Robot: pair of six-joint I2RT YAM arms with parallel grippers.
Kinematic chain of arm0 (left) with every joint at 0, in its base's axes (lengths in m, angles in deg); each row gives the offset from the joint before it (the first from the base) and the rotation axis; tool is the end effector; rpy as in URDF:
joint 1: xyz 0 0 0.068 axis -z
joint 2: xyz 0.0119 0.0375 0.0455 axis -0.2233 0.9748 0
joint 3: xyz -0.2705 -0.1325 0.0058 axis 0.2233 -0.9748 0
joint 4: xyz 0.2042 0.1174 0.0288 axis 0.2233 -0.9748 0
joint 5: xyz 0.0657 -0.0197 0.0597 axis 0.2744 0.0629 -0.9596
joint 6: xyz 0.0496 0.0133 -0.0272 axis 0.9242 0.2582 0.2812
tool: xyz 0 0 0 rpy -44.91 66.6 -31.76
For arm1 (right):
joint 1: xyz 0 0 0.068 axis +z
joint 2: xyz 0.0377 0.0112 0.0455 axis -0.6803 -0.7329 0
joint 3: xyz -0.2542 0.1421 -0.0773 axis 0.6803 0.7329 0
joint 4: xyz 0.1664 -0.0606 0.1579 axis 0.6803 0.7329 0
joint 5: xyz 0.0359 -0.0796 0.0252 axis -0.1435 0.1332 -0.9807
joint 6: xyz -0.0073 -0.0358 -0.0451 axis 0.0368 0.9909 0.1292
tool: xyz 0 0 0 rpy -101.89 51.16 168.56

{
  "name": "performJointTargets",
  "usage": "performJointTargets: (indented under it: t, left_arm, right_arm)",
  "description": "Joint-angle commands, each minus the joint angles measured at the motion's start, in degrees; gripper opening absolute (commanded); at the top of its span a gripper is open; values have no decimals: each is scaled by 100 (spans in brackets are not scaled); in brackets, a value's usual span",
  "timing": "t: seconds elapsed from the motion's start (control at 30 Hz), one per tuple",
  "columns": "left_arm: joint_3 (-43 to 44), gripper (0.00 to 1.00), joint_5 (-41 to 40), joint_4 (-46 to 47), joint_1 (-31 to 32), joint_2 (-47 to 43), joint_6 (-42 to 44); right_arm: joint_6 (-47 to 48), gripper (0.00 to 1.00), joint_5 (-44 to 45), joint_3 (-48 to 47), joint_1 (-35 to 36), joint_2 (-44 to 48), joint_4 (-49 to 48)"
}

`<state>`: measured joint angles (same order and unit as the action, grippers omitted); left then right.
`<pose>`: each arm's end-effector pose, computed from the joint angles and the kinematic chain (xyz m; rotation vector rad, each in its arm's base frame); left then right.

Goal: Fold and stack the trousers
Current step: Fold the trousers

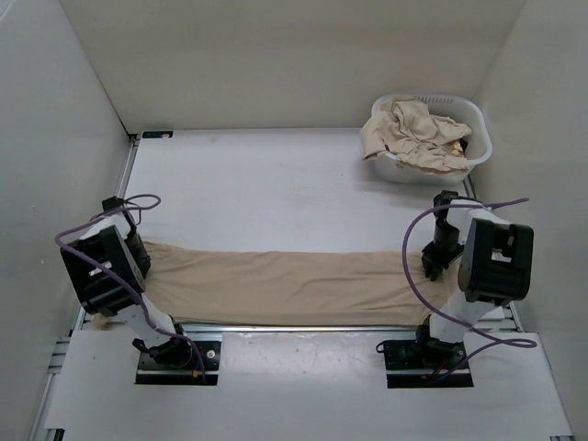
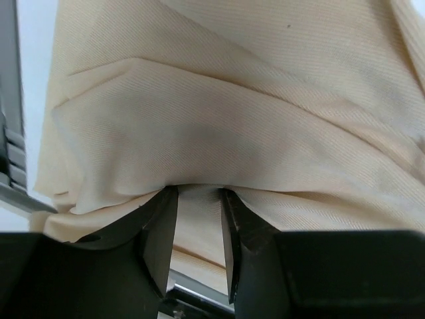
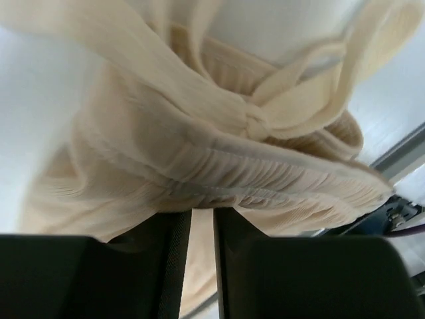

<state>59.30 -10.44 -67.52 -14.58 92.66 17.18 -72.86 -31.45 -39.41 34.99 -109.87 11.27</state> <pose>0.2212 0.1258 0.1923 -0.7236 2.9962 0.3775 0.2369 -0.0452 0.1914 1.3092 2.7712 -0.4676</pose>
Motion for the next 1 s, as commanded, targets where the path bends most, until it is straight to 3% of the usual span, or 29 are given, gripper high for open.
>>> performJointTargets:
  t: [0.0, 0.2, 0.37, 0.47, 0.57, 0.6, 0.7, 0.8, 0.97]
  left_arm:
    - [321, 44, 100, 1044, 340, 551, -95]
    - [920, 44, -58, 992, 945, 1201, -95]
    - [1211, 44, 3, 737, 1017, 1474, -95]
    - [1325, 47, -49, 666, 1017, 1475, -95]
    - [1325, 48, -50, 465, 1017, 1361, -95]
    - [1264, 50, -102, 412, 1017, 1308, -95]
    - [1062, 51, -42, 350, 1017, 1036, -95]
    - [947, 51, 11, 297, 964, 860, -95]
    - [947, 51, 73, 68, 964, 859, -95]
  right_arm:
    - [-237, 24, 568, -733, -134, -516, -480]
    - [17, 25, 516, -1944, -135, -1105, -427]
    - [526, 29, 121, -2606, -188, -1484, -549]
    - [1001, 37, -335, -2747, -311, -1484, -602]
    - [1546, 52, -627, -2905, -363, -1204, -190]
    - [1747, 64, -627, -2836, -363, -924, -111]
    - [1942, 82, -250, -2432, -363, -457, 162]
    - [2074, 94, 206, -2141, -363, -342, 163]
    - [2540, 97, 34, -2141, -363, -858, -347]
